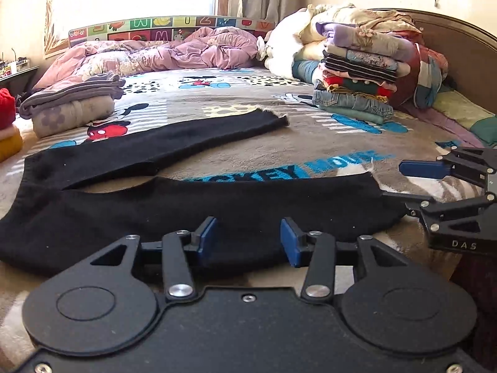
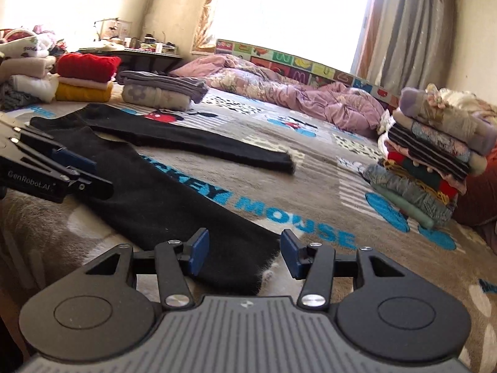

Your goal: Fold clothes

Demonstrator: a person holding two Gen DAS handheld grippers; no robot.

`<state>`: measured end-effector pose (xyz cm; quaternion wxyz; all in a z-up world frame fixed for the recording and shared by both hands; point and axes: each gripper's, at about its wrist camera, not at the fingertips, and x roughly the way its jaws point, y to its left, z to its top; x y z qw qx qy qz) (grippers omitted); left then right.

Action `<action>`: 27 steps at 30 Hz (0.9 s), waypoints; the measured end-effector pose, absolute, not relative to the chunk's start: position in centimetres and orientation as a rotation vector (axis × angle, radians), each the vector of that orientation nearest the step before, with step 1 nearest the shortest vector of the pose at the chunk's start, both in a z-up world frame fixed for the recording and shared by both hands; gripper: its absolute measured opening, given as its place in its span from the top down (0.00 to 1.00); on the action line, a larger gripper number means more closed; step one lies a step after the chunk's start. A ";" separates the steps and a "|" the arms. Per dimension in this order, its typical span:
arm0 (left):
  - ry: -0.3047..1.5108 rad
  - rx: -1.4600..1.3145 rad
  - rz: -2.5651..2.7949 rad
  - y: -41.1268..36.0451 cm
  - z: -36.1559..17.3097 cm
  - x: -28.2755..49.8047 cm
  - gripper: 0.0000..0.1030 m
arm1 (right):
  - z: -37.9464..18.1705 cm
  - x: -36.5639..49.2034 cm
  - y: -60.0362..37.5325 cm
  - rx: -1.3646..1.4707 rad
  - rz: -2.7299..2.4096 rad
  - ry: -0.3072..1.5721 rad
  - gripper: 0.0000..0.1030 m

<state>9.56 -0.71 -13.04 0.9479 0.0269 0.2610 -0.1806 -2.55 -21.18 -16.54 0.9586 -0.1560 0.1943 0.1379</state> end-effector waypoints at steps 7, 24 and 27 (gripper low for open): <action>0.468 0.134 -0.160 5.5 -8.7 8.3 0.57 | -16.5 -5.0 -18.5 -0.494 0.380 0.344 0.51; 0.436 1.005 -0.064 7.7 -15.3 5.9 0.27 | -19.2 -4.2 -17.4 -0.626 0.304 0.472 0.51; 0.387 1.102 -0.066 9.0 -17.1 6.1 0.27 | -19.3 -4.2 -17.5 -0.641 0.294 0.464 0.51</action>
